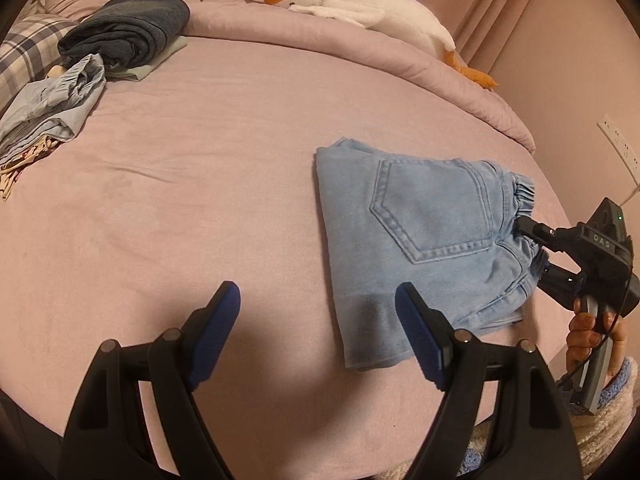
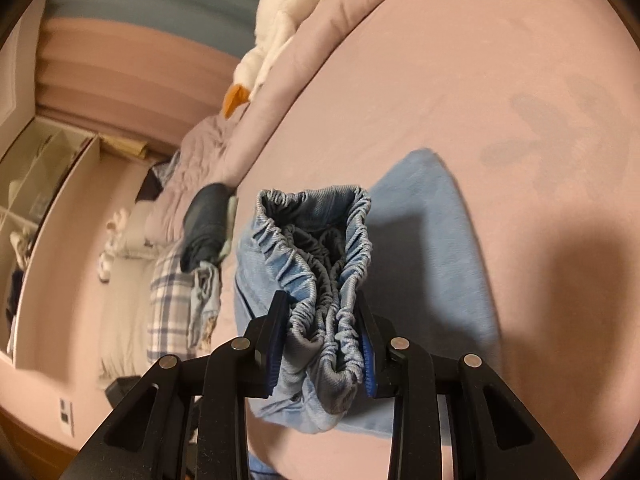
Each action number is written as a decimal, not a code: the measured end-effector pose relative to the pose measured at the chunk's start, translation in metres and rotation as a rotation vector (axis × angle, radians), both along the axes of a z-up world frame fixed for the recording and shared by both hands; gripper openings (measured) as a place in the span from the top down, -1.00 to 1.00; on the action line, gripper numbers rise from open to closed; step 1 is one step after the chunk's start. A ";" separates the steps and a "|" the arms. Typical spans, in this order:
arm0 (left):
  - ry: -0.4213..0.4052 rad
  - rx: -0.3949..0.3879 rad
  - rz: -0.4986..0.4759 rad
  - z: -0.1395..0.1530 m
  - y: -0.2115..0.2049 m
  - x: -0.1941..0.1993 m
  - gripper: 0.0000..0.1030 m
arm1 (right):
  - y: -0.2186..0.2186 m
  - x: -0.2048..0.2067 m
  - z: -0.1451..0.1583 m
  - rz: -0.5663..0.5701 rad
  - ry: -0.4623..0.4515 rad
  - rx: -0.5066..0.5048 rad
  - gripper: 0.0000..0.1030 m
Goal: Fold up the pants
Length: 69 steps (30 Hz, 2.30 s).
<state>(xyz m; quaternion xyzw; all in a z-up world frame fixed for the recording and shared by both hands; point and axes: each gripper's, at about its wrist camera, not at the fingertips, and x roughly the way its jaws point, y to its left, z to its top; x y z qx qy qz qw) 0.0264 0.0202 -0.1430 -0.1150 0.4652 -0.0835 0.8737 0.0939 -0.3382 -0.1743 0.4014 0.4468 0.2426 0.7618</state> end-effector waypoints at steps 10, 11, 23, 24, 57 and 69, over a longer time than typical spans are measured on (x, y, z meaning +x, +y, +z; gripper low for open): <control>0.020 0.014 -0.031 -0.006 -0.007 0.011 -0.55 | -0.013 -0.004 0.001 -0.042 -0.013 -0.010 0.42; 0.021 0.014 -0.037 -0.007 -0.009 0.014 -0.55 | -0.014 -0.004 0.000 -0.047 -0.006 -0.024 0.42; -0.045 0.054 -0.140 0.002 -0.045 0.044 -0.55 | 0.006 -0.015 0.029 -0.055 -0.049 -0.560 -0.20; -0.055 0.057 -0.148 0.003 -0.048 0.045 -0.54 | 0.011 -0.018 0.037 -0.064 -0.083 -0.625 -0.20; -0.060 0.237 -0.338 -0.029 -0.120 0.097 0.40 | 0.047 -0.020 0.060 0.151 -0.345 -0.550 0.60; -0.064 0.231 -0.339 -0.026 -0.119 0.092 0.35 | 0.059 0.028 0.038 0.100 -0.229 -0.671 0.68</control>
